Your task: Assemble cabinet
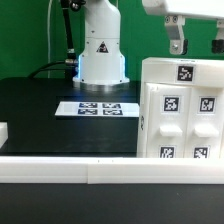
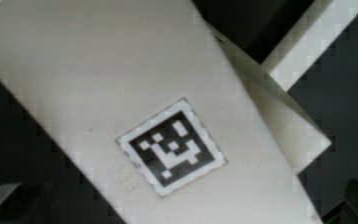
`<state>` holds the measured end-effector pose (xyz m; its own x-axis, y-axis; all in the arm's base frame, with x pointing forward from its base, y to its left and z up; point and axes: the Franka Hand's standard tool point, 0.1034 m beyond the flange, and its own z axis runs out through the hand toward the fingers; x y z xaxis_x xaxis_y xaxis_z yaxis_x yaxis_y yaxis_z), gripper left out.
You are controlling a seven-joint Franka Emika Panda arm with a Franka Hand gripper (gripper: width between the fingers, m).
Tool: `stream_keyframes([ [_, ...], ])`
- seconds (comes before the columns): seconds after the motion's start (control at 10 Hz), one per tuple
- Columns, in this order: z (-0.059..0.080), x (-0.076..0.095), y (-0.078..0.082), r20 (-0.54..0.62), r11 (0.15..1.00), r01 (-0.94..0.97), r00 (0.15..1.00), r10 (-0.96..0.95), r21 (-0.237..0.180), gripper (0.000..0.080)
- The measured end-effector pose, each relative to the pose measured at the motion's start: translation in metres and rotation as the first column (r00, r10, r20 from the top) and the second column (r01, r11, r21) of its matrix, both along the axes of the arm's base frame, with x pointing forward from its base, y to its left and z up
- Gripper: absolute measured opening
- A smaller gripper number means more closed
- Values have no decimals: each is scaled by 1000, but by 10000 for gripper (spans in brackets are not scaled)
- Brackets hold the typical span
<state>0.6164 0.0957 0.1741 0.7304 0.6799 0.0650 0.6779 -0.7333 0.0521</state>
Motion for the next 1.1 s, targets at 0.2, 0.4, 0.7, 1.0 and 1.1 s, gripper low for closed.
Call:
stream_keyframes([
  [0.2,-1,0,-3,-1,996,-93,996,93,-17,797],
  [0.4,-2,0,-6,-5,981,-190,982,190,-35,797],
  [0.7,-8,0,-11,-10,949,-309,951,309,-60,797],
  [1.0,-18,-3,-13,-2,951,-301,954,301,-66,797],
  [1.1,-18,-3,-14,-2,952,-298,954,298,-66,797],
])
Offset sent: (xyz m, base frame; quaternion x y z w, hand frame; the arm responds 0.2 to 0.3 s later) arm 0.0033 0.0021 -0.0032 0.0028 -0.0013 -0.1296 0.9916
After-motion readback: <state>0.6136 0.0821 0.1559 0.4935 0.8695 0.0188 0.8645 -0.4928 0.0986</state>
